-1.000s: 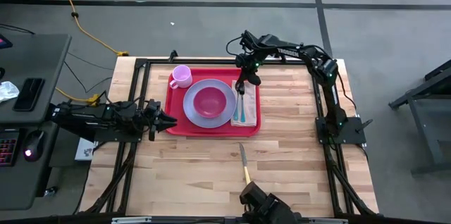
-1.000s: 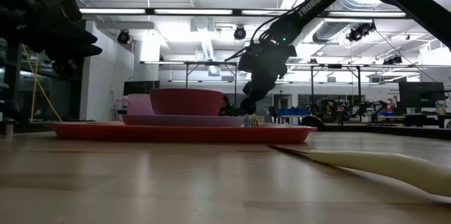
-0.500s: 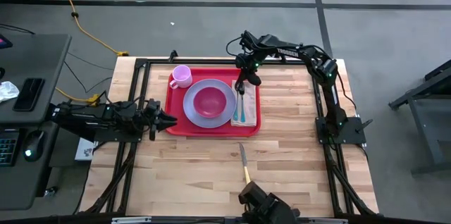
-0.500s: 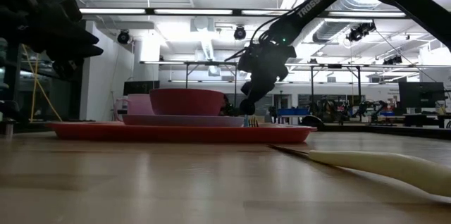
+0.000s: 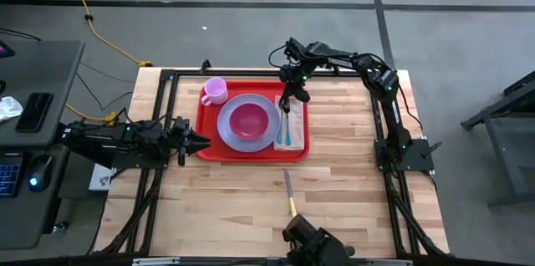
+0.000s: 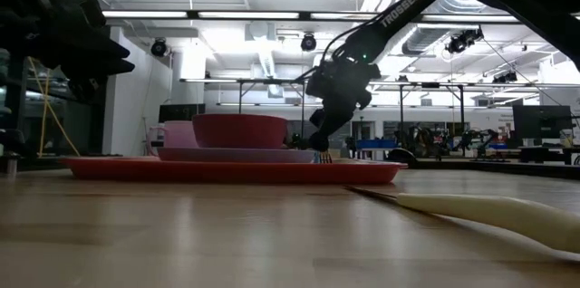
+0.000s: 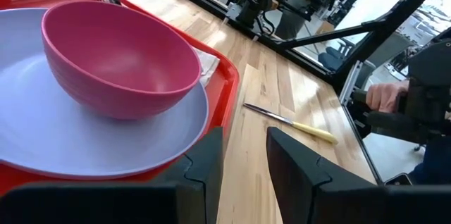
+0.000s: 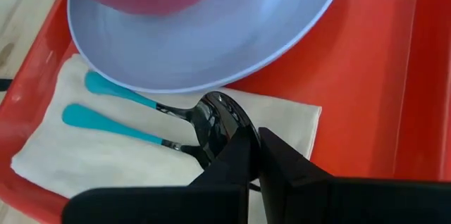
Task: Set up tray
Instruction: Put the blue spoon on the white table napkin to the left of the blue fork
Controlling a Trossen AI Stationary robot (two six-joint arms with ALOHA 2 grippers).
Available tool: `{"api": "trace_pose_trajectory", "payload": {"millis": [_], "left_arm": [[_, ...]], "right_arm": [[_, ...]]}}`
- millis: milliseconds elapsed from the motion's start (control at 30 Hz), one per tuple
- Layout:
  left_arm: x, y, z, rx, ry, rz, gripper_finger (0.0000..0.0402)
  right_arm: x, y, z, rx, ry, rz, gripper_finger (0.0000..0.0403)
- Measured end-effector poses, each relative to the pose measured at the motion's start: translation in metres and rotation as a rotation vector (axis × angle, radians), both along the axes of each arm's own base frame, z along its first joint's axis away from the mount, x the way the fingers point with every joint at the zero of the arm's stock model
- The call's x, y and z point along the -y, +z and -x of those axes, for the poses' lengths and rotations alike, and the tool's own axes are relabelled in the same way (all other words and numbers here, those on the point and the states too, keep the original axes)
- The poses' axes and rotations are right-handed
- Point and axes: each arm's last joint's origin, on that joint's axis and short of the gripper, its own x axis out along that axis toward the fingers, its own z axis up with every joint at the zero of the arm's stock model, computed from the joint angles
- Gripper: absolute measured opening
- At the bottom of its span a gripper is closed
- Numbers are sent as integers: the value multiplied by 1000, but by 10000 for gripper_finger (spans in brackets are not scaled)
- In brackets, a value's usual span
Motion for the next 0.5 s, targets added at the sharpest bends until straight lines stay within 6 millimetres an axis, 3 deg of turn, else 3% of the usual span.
{"api": "trace_pose_trajectory", "payload": {"millis": [500], "left_arm": [[0,0,0,1,0,0,140]], "right_arm": [[2,1,-3,45,32,50,0]]}}
